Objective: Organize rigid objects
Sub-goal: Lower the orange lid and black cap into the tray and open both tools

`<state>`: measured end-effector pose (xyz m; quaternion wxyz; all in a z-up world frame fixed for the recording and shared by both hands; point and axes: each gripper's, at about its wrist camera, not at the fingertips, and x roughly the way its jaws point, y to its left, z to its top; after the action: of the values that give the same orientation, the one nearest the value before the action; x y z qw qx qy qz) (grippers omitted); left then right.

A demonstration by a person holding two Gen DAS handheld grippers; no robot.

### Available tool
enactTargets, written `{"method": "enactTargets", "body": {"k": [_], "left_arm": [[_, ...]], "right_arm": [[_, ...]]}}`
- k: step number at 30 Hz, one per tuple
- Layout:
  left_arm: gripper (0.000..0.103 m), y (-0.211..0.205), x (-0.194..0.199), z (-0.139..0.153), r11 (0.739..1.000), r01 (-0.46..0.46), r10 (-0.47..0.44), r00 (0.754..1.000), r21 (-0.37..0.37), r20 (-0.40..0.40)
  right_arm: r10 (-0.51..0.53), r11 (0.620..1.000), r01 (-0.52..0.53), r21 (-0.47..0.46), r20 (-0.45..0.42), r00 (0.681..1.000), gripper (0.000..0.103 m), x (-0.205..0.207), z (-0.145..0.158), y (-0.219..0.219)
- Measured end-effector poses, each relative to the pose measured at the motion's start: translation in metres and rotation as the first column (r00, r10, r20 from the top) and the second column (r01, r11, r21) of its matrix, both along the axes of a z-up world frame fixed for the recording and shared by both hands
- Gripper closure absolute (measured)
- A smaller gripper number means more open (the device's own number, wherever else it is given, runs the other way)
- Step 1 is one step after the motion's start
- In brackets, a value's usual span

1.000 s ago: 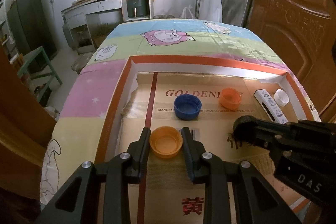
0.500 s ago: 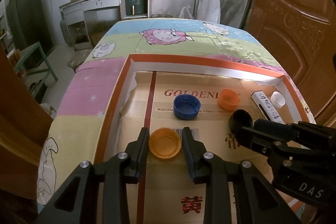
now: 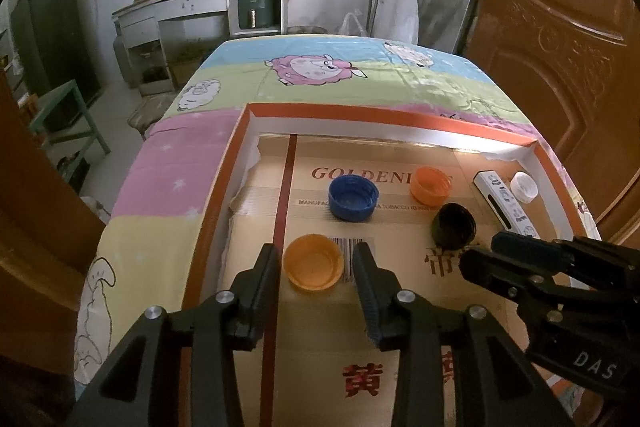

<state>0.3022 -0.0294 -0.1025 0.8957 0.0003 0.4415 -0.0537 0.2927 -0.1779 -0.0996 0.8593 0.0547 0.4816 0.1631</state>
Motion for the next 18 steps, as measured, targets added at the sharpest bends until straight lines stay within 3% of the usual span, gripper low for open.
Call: {"method": "enactTargets", "body": {"k": [18], "left_arm": [[0.064,-0.003,-0.029,0.022,1.000,0.019,-0.019,0.999,-0.001,0.042]], "right_arm": [[-0.023,1.000,0.023,-0.009,0.022,0.999,0.064,-0.026,0.013,-0.008]]}}
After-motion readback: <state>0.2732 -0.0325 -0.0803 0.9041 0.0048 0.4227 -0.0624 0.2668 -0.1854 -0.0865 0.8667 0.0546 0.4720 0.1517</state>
